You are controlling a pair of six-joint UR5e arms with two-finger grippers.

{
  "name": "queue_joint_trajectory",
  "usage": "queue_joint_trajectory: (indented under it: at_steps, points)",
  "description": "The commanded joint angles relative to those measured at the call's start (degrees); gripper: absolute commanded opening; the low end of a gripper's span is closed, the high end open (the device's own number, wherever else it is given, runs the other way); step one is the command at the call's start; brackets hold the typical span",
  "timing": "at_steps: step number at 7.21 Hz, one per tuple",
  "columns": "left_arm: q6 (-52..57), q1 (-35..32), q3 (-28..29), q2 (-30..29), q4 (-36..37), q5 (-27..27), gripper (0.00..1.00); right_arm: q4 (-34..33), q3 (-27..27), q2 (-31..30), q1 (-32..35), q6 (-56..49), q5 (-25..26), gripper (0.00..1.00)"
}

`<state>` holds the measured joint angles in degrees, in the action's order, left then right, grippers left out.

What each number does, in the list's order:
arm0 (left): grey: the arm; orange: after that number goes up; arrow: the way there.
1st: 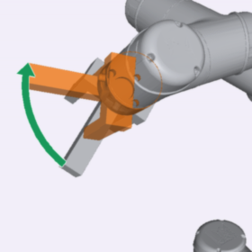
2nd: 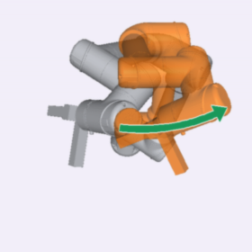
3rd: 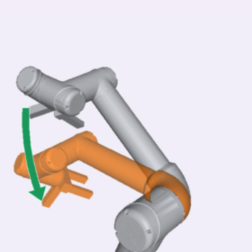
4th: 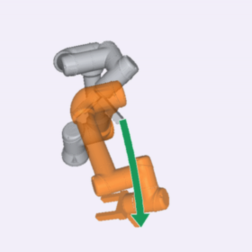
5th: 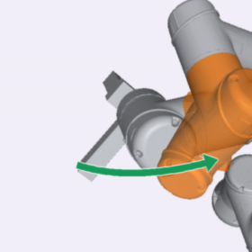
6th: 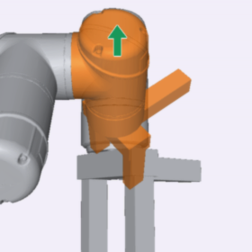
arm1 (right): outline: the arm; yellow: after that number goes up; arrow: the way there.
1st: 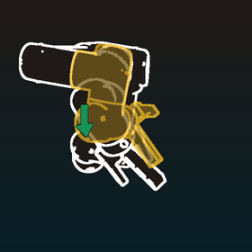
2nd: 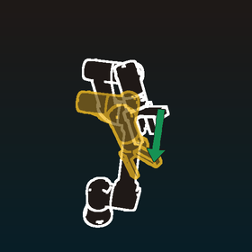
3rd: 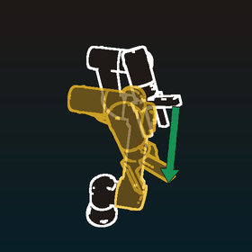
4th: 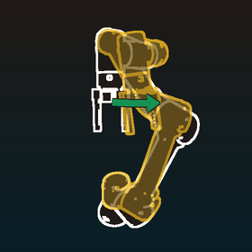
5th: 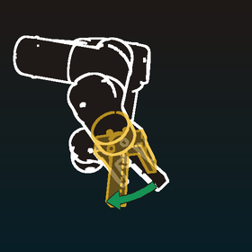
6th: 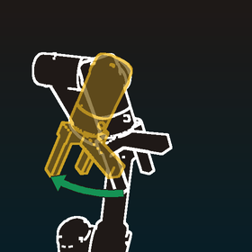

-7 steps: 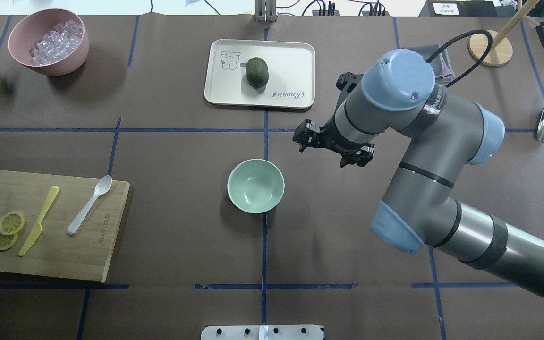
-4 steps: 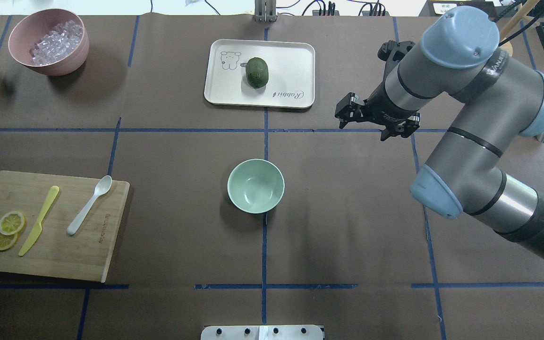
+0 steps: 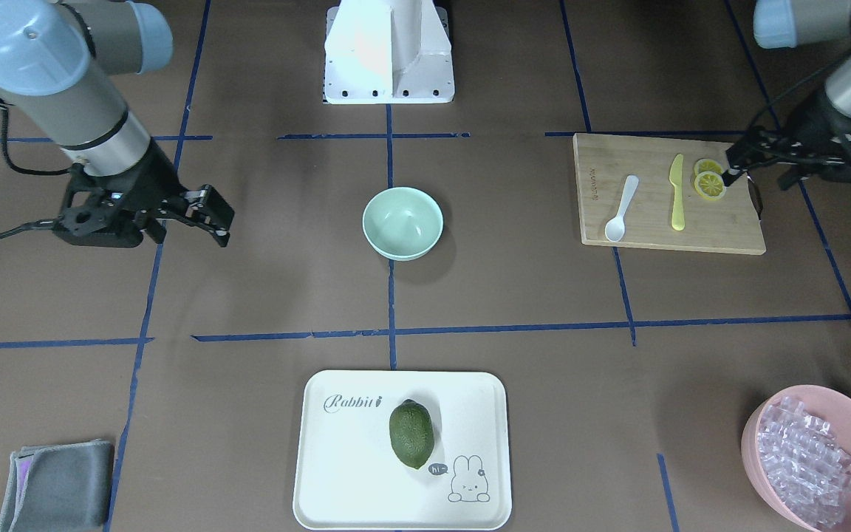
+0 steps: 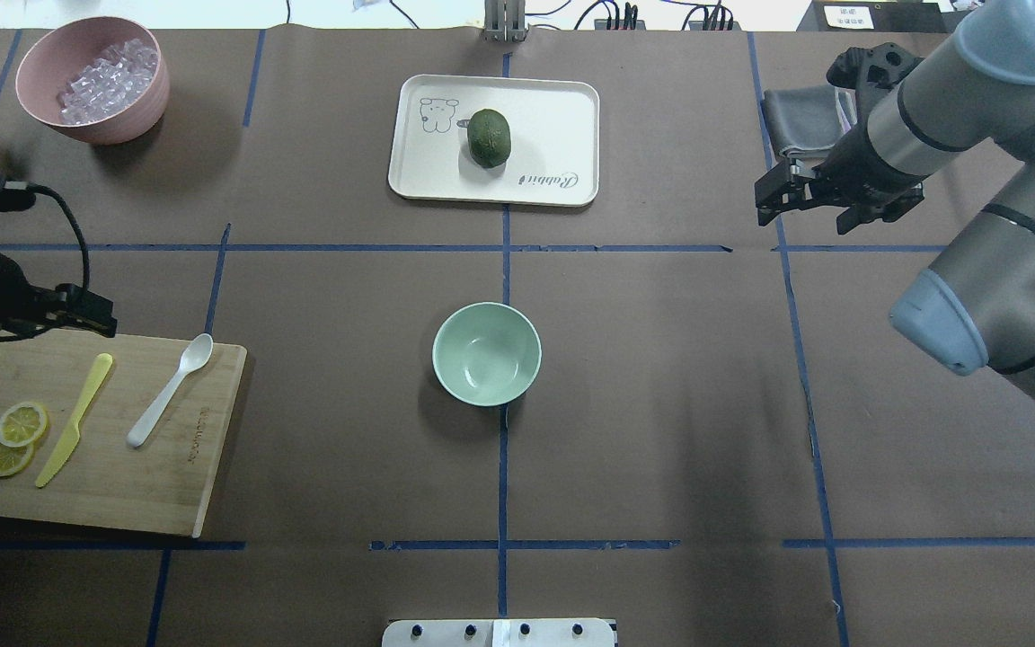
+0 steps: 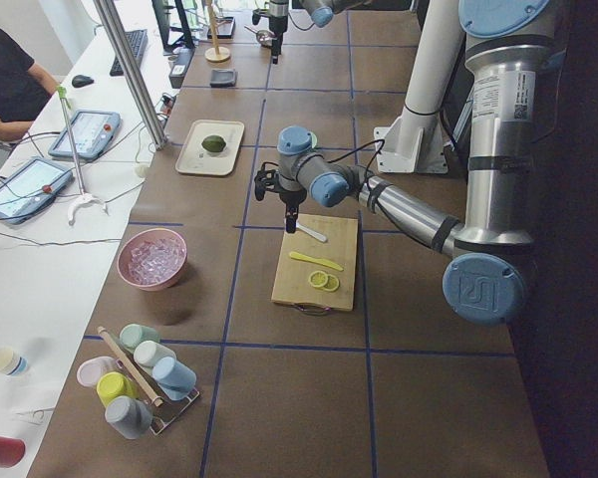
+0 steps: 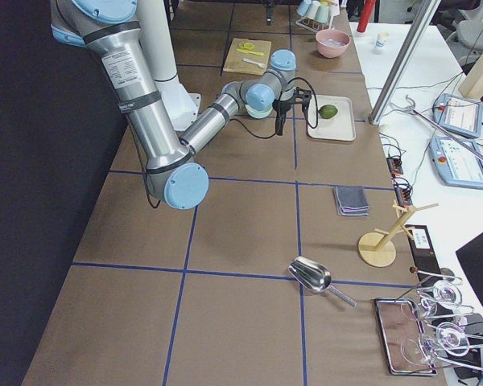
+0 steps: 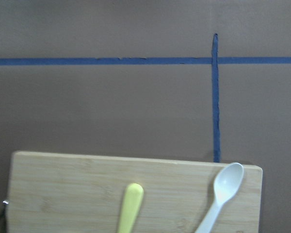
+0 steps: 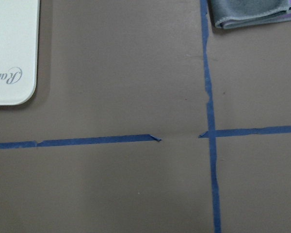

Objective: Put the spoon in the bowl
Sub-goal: 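Lower the left gripper onto the white spoon's handle and grasp it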

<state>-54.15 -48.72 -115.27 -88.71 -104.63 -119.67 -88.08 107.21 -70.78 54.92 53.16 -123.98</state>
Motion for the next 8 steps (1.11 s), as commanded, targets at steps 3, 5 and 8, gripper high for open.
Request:
queue_joint_trajectory:
  at_steps: [3,5,8]
  points:
    - [-5.4,8.8,6.0,-0.7,-7.9,7.1,0.99,0.1,0.1,-3.0,2.7,-5.2,-1.2,1.0]
    - [-5.9,10.0,7.5,-2.5,-8.0,7.0,0.99,0.0,0.0,-3.0,3.1,-5.2,-1.2,1.0]
    - [-6.0,12.3,8.0,-2.7,-8.0,7.1,0.98,0.0,-0.1,-3.2,3.7,-5.2,-1.1,1.0]
